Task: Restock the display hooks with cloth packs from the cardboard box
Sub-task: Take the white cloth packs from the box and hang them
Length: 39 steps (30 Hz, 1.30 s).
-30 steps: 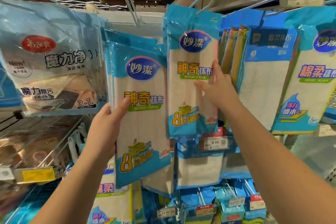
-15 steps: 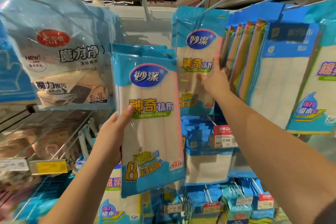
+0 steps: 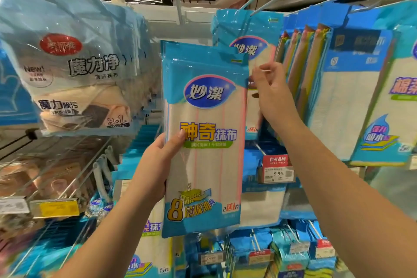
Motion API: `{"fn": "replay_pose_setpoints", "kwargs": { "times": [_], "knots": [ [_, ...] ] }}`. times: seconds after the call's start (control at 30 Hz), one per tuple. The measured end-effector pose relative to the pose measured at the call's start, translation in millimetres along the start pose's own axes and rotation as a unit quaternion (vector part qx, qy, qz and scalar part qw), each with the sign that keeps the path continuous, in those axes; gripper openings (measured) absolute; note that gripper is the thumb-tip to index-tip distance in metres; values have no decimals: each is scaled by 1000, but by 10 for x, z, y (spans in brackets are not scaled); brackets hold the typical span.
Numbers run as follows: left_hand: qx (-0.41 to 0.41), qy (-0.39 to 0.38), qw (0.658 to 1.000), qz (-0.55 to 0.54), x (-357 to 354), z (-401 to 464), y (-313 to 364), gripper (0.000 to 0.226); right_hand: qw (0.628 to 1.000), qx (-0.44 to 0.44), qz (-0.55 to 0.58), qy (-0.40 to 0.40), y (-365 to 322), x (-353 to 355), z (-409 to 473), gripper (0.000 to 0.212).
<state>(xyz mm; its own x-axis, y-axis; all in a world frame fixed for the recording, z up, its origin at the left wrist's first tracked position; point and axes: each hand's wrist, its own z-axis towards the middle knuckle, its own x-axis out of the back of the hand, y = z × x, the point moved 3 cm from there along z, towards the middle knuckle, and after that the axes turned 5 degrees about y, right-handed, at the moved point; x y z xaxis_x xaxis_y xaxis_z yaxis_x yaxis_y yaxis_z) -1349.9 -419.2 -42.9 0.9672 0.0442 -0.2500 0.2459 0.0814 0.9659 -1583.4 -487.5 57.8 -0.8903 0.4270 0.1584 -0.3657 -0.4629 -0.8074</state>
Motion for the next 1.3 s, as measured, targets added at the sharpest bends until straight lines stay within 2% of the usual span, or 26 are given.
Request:
{"fn": "replay_pose_setpoints", "kwargs": {
  "times": [0.1, 0.27, 0.47, 0.57, 0.7, 0.8, 0.93, 1.1, 1.3],
  "knots": [
    [5, -11, 1000, 2, -52, 21, -46, 48, 998, 37, 44, -16, -156, 65, -29, 21],
    [-11, -5, 999, 30, -168, 32, -51, 44, 995, 44, 90, -23, -148, 220, -34, 18],
    [-24, -12, 998, 52, -340, 62, -20, 44, 987, 5, 158, -29, -201, 318, -89, 25],
    [-13, -26, 998, 58, -423, 80, -7, 47, 990, 4, 140, -33, -224, 378, -66, 22],
    [26, -58, 997, 35, -575, 108, -13, 54, 997, 55, 57, 2, -308, 485, -5, 40],
    [71, -85, 994, -3, -682, 82, -30, 63, 996, 78, 38, 30, -419, 557, 89, 54],
    [83, -106, 991, -20, -736, 46, -40, 77, 993, 107, -1, 58, -551, 674, 262, 66],
    [98, -126, 986, -51, -774, 20, -37, 92, 993, 111, -3, 50, -597, 740, 423, 71],
    [112, -144, 981, -64, -805, 2, -2, 77, 991, 118, -5, 58, -625, 771, 544, 71]
  ]
}}
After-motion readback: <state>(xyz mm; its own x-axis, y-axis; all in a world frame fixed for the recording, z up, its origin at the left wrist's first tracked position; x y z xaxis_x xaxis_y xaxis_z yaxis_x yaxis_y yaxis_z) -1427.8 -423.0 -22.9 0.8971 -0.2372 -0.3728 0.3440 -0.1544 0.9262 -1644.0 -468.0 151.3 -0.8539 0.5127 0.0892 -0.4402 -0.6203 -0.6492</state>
